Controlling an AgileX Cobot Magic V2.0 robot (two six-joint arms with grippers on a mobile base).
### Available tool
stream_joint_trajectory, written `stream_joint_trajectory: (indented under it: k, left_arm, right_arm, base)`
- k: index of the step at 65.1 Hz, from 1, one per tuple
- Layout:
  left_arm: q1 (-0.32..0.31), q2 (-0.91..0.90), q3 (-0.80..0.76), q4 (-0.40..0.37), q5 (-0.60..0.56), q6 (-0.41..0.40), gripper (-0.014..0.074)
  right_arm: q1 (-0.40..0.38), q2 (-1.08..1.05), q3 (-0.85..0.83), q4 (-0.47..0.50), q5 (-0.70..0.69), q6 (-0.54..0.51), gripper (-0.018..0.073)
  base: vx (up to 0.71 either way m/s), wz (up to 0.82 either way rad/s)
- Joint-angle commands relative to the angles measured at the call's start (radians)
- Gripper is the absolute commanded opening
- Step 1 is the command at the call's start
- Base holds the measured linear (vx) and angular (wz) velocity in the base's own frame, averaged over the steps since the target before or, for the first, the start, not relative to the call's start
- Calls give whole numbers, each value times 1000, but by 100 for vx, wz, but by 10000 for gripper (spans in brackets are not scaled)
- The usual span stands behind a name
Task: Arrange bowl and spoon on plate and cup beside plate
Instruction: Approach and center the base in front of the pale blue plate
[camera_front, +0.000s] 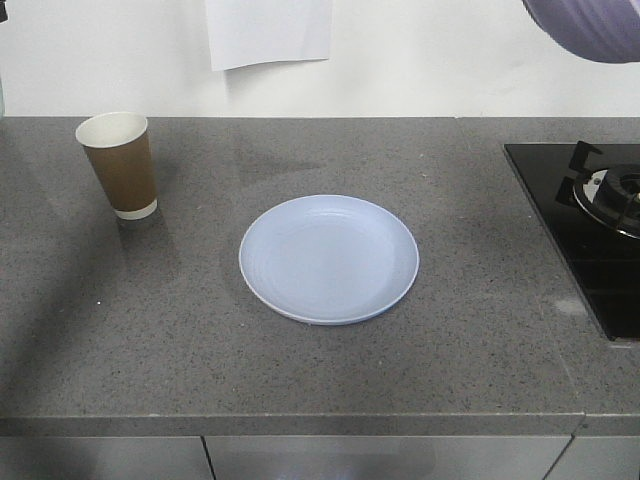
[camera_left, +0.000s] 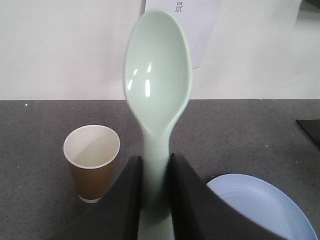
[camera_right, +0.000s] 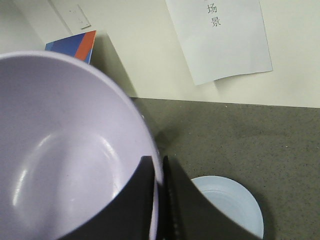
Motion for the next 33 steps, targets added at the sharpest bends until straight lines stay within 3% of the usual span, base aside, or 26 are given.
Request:
stream_joint_trajectory:
  k: [1, 33]
  left_arm:
    - [-2, -23, -27, -16, -66, -2, -6]
    - [-2, -23, -27, -16, -66, -2, -6]
  right_arm:
    - [-5, -26, -30, 79, -13, -10, -5]
    - [-5, -26, -30, 79, -13, -10, -5]
  base:
    - [3, -3]
    - [2, -1]
